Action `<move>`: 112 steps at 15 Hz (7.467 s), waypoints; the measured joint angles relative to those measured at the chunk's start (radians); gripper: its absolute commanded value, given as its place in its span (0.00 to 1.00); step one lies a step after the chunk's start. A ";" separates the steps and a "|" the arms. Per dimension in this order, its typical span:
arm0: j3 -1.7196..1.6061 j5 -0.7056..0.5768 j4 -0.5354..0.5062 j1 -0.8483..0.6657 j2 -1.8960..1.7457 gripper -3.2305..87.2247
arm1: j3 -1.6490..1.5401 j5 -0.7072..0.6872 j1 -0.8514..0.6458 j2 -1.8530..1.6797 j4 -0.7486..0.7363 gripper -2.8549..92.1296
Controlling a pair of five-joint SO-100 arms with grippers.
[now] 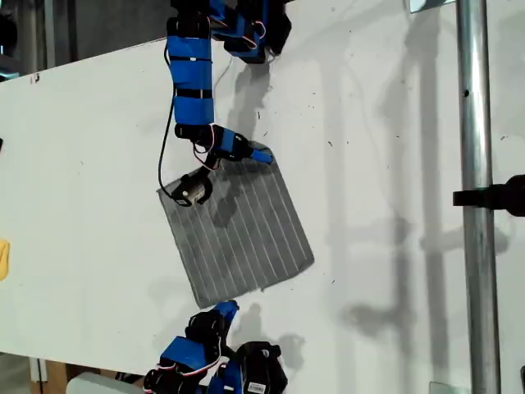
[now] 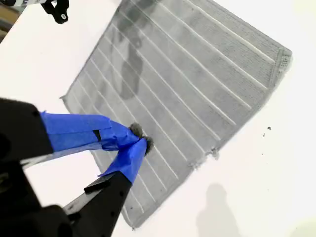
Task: Grasp corners of a towel and fold twice.
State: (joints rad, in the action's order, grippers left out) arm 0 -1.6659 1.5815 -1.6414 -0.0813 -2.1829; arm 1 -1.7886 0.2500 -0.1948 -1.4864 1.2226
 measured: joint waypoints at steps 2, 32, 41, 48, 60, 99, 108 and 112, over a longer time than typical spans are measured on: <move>-0.008 0.000 0.003 0.002 0.000 0.01 | -0.025 -0.002 -0.020 0.046 -0.048 0.42; 0.581 -0.270 0.018 0.129 0.853 0.41 | 0.008 0.064 -0.044 0.195 -0.132 0.03; 0.225 -0.040 0.379 0.227 1.031 0.31 | 0.008 0.080 -0.041 0.195 -0.132 0.03; 0.187 -0.060 0.515 0.227 1.057 0.00 | 0.008 0.089 -0.041 0.195 -0.132 0.03; 0.172 -0.193 0.523 0.434 0.769 0.00 | 0.077 0.609 0.380 -0.150 0.109 0.03; -0.741 -0.428 0.383 -0.407 -0.124 0.30 | 0.259 0.285 -0.267 0.268 -0.112 0.35; -0.962 -0.198 0.347 -0.115 -1.241 0.23 | -0.310 0.535 -0.413 -0.819 0.129 0.39; -1.068 -0.201 0.393 -0.034 -1.287 0.01 | -0.721 0.897 -0.227 -1.374 0.166 0.41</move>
State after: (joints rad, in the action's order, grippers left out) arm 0 -2.7336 1.3806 -1.2487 -0.1150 -3.4699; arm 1 -2.5096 1.1474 -0.4218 -2.8609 1.3883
